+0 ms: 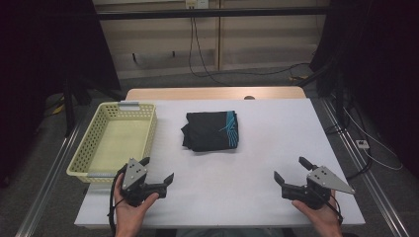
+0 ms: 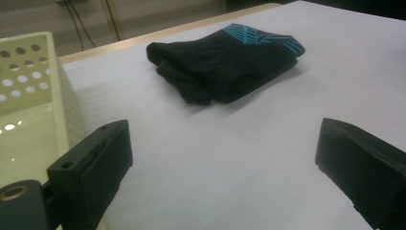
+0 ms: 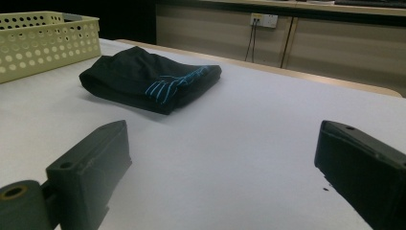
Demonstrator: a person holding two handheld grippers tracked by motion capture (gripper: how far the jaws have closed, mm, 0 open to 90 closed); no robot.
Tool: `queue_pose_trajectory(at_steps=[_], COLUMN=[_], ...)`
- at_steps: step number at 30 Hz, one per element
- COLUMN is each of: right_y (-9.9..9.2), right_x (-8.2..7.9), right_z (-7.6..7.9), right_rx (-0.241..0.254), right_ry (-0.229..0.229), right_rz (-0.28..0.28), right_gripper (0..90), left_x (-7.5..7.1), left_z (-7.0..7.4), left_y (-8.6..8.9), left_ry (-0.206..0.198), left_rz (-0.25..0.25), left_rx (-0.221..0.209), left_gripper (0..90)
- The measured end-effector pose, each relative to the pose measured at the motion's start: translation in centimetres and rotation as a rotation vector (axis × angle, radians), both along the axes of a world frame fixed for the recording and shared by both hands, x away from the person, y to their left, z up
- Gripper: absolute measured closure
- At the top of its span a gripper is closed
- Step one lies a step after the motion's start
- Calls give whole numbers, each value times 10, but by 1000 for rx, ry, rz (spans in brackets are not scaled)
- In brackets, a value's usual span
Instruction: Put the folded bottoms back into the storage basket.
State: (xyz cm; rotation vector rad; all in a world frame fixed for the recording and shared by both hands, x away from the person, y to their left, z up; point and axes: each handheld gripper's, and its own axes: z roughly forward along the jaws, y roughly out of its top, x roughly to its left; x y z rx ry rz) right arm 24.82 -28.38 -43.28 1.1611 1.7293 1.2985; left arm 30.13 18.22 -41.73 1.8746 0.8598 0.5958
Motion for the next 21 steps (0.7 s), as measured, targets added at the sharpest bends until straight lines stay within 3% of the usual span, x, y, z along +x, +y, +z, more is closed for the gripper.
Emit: queue_pose_trajectory(at_steps=[3, 4, 9, 21], right_y=[0, 0, -1, -2], right_x=[0, 1, 0, 2], right_z=[0, 0, -1, -2], right_rx=[2, 3, 8, 22], right_ry=[0, 4, 5, 24], right_rz=[3, 4, 5, 2], right_gripper=[47, 47, 46, 46], left_x=[1, 3, 6, 12], left_z=[0, -1, -1, 9], left_y=[-2, -2, -4, -17], left_ry=[8, 29, 35, 18], left_rz=[-5, -12, -10, -36], left_rx=[-10, -29, -16, -15], left_gripper=[57, 57, 57, 57])
